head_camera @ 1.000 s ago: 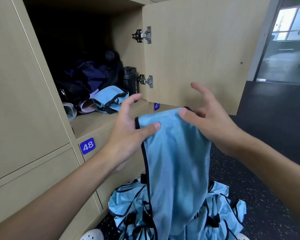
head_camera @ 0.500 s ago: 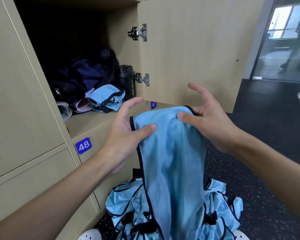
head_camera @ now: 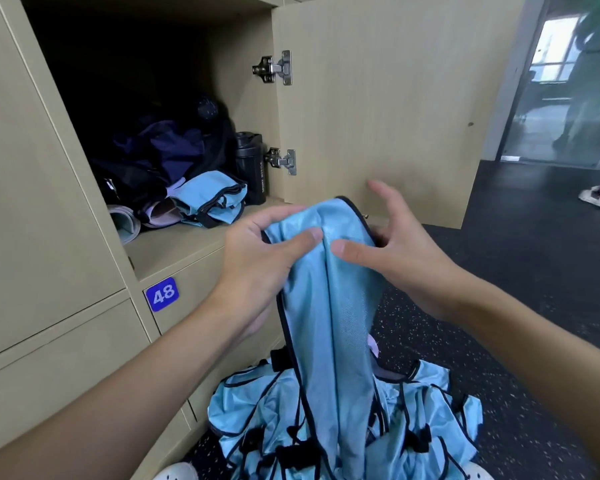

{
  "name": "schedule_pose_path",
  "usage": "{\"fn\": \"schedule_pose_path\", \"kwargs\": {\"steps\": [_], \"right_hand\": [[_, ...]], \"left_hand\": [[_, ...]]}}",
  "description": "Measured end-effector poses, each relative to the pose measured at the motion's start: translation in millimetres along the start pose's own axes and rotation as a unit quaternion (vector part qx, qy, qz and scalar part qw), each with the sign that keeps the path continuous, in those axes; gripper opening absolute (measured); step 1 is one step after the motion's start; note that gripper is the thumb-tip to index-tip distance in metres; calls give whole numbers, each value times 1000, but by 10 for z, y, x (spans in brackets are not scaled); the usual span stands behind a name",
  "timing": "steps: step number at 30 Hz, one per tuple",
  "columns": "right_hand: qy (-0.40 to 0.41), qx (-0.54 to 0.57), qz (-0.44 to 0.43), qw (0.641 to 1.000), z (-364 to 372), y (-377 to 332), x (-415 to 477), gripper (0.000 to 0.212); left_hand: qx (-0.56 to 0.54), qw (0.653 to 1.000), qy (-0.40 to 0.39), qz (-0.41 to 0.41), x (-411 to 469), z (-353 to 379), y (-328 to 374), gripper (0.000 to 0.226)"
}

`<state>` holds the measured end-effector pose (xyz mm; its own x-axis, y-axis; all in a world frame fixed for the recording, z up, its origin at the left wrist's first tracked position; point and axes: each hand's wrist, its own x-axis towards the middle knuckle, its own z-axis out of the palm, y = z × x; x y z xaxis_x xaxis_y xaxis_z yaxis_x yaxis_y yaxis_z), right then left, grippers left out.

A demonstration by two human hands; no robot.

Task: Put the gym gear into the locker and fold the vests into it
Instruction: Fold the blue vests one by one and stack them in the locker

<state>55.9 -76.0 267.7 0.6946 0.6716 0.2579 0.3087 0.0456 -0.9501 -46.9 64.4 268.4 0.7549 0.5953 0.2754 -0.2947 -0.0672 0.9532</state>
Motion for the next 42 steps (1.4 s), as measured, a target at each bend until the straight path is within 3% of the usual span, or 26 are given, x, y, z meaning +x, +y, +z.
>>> {"fn": "schedule_pose_path", "kwargs": {"steps": [3, 6, 10, 14, 16, 19, 24, 27, 30, 32, 36, 40, 42], "right_hand": [[-22, 4, 25, 999, 32, 77, -4, 110], [-14, 5, 29, 999, 90, 117, -21, 107], [50, 8, -38, 998, 117, 109, -28, 95], [-17, -11, -62, 998, 186, 128, -57, 109], [3, -54, -79, 995, 238, 132, -60, 104], [65, -48, -117, 990, 259, 94, -38, 89], [120, -37, -118, 985, 199, 98, 16, 83], [114, -16, -79, 990, 145, 101, 9, 89], [38, 7, -30, 999, 128, 145, -20, 100], [57, -6, -30, 998, 122, 177, -1, 95], [147, -3, -54, 988, 27, 169, 44, 87], [78, -2, -20, 997, -3, 135, -39, 100], [108, -3, -20, 994, -14, 97, -60, 96]], "left_hand": [[-26, 1000, 13, 9, 83, -48, 54, 24], [-31, 999, 24, 2, 114, -84, 85, 24], [-49, 997, 47, -20, 160, -118, 98, 22], [-54, 996, 54, -56, 162, -130, 121, 23], [-57, 995, 51, -69, 168, -133, 128, 25], [-59, 994, 56, -78, 167, -152, 104, 45], [-49, 981, -32, -185, 15, -84, -68, 90], [-75, 987, 2, -140, 57, -98, -69, 92], [-84, 990, 49, -99, 113, -138, -37, 85], [-58, 991, 54, -110, 87, -131, -67, 85], [-37, 988, -18, -148, -13, -39, -151, 91], [-35, 996, -5, -87, 60, 7, -110, 82], [-40, 997, 12, -69, 100, 26, -134, 79]]}}
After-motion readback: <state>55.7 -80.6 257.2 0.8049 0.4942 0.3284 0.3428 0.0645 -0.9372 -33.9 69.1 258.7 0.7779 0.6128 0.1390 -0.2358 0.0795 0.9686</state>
